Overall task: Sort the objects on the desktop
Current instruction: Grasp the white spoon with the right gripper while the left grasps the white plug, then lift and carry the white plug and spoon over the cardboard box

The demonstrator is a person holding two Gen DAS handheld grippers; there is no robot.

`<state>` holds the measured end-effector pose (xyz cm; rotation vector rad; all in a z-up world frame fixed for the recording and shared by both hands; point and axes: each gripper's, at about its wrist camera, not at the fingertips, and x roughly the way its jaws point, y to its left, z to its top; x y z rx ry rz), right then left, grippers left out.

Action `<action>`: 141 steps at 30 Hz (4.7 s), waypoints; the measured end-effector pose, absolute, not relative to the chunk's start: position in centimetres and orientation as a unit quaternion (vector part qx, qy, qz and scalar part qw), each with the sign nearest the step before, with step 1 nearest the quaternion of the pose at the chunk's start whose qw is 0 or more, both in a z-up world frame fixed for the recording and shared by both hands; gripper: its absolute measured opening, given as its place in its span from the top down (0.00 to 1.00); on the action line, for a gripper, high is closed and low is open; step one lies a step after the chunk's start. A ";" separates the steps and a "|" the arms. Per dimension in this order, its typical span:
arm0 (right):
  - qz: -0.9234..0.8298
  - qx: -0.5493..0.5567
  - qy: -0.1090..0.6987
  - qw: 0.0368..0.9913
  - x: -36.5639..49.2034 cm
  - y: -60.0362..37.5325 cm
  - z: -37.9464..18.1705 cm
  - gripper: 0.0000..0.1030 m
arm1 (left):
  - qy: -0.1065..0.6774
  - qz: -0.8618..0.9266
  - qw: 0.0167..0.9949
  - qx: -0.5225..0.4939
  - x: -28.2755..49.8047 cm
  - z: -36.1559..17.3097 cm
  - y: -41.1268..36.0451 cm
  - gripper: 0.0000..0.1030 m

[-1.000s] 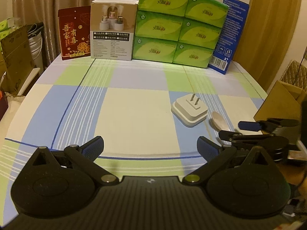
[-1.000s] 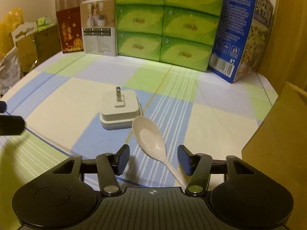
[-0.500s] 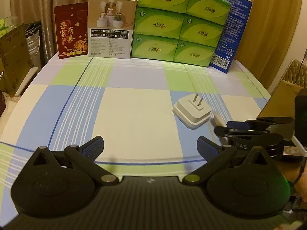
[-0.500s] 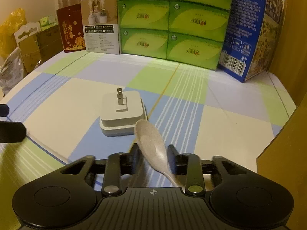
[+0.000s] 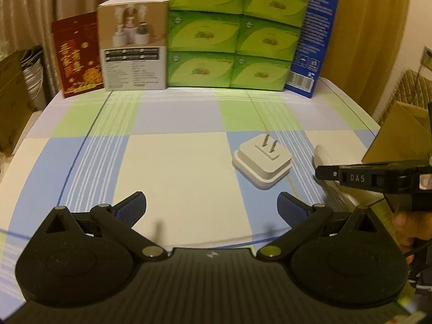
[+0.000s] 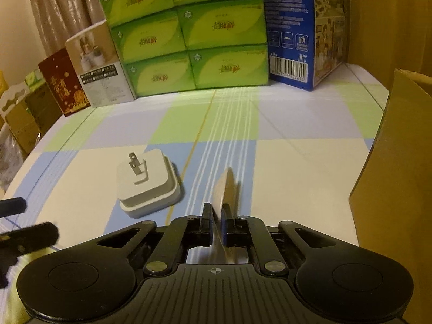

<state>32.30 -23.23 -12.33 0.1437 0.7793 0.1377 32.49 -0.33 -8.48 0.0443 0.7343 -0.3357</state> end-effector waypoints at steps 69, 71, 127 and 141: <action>0.046 0.026 0.359 0.932 32.0 -21.8 -12.6 0.71 | 0.333 -0.305 0.884 0.122 37.0 -12.9 -5.7 0.40; 0.048 0.027 0.360 0.931 31.8 -21.7 -12.4 0.71 | 0.339 -0.285 0.889 0.112 36.1 -12.8 -5.3 0.40; 0.106 0.068 0.325 0.937 13.4 -20.6 -4.1 0.72 | 0.351 -0.164 0.922 0.009 16.5 -4.2 -0.1 0.42; 0.096 0.068 0.316 0.941 6.9 -21.5 -2.1 0.72 | 0.348 -0.173 0.921 0.021 9.8 -3.1 -3.0 0.42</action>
